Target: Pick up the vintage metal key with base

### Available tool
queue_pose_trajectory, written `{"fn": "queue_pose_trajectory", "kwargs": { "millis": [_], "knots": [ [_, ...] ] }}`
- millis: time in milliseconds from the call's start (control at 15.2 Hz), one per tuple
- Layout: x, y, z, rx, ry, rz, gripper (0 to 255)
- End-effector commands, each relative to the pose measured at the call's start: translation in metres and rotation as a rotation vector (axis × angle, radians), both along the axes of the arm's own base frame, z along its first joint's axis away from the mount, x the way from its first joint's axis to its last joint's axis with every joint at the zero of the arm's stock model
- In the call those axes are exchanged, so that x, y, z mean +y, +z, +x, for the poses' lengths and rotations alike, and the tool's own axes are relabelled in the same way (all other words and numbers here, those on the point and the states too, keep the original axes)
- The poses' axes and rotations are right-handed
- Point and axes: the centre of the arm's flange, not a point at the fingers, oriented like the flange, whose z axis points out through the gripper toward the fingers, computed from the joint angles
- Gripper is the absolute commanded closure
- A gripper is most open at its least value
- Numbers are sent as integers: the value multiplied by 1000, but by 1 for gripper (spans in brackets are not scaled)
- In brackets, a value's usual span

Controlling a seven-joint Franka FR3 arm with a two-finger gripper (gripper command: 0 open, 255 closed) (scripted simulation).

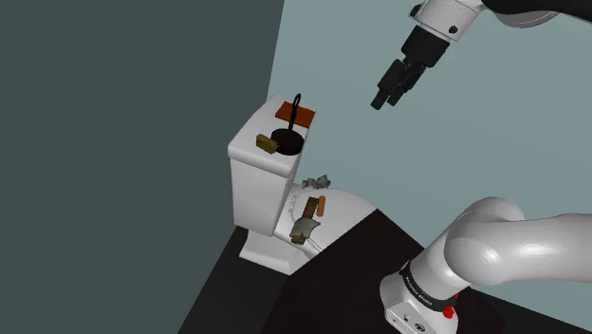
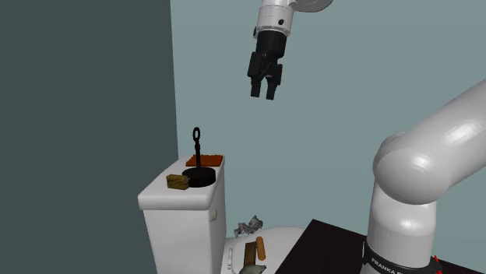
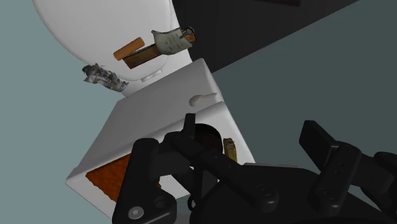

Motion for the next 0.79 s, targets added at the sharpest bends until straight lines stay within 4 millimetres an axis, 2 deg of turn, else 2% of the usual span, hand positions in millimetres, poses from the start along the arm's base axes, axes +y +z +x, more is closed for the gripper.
{"fn": "queue_pose_trajectory", "kwargs": {
  "millis": [0,726],
  "knots": [
    [0,0,0,0,0,0,0],
    [-7,-50,128,-65,62,30,0]
  ]
}}
